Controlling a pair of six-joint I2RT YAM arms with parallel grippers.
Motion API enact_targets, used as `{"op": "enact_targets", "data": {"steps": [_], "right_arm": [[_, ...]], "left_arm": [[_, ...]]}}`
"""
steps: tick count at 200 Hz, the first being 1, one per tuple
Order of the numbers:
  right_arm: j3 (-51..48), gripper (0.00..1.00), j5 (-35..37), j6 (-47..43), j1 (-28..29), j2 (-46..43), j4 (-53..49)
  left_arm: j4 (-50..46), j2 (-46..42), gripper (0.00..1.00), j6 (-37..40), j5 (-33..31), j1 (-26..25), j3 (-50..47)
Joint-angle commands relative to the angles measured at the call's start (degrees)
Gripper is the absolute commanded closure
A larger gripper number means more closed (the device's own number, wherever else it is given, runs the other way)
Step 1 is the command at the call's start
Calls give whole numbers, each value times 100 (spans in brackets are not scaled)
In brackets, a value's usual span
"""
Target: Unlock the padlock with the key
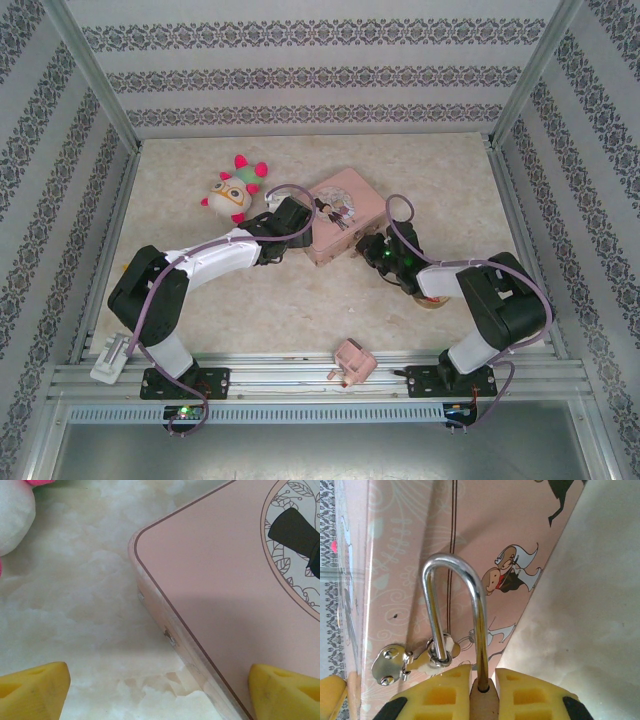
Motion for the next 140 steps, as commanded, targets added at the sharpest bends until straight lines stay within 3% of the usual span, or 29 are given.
{"op": "enact_targets", "data": {"steps": [1, 35, 59, 128, 140], "right_arm": [[-103, 100, 276, 104, 71, -70, -63], [-76, 100, 310, 179, 188, -41, -24], [-114, 100, 383, 234, 257, -58, -17], [-302, 100, 547, 532, 452, -92, 139], [-351, 100, 591, 598, 492, -111, 165]], "left_arm": [[-432, -42, 11, -22, -105, 67, -149], [-449, -291, 11, -12, -90, 55, -130], [-594, -480, 0, 65, -57, 24, 62], [-683, -488, 0, -207, 135, -210, 132], [-574, -436, 4, -275, 274, -205, 37]]}}
